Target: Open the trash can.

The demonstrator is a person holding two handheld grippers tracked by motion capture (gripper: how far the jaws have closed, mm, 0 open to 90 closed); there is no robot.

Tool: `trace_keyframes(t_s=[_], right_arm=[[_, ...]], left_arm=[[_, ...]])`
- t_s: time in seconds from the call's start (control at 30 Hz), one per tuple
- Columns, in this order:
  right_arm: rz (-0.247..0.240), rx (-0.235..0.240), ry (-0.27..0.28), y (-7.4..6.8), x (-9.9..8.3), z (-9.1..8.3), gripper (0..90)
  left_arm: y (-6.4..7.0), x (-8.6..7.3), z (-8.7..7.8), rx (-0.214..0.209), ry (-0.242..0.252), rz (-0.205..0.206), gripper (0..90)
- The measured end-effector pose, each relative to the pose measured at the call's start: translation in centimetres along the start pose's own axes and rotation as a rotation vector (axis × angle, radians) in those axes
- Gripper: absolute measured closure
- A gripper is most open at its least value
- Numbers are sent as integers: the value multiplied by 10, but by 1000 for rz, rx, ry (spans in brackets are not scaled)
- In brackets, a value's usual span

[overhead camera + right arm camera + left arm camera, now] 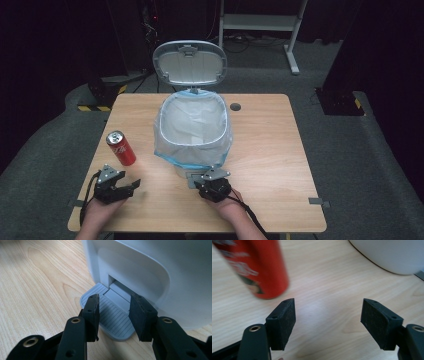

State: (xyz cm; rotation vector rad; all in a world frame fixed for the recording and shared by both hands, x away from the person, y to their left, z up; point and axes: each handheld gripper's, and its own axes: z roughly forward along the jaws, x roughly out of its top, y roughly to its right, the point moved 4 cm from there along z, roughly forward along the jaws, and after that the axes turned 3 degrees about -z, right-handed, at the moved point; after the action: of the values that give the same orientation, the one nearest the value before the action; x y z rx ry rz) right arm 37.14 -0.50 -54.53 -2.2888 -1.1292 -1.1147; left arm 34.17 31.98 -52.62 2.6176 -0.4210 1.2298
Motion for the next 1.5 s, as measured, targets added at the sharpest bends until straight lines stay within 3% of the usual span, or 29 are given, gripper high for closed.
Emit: trace_keyframes(t_s=[0.17,0.37,0.6,0.8,1.1,1.5], right_arm=[[-5,-1,1,0,0,0,601],[-5,-3,1,0,0,0,597],[-7,-3,0,0,0,0,596],[-5,-3,-3,0,0,0,593],[-14,-5,1,0,0,0,591],[-11,-2,-3,0,0,0,590]], left_arm=[[-12,0,-1,45,6,-20,277],[-22,7,-1,53,17,-42,266],[-30,25,-6,80,50,-45,231],[-33,39,-8,99,61,-25,211],[-42,51,-3,89,77,-68,185],[-41,68,4,95,111,-34,142]])
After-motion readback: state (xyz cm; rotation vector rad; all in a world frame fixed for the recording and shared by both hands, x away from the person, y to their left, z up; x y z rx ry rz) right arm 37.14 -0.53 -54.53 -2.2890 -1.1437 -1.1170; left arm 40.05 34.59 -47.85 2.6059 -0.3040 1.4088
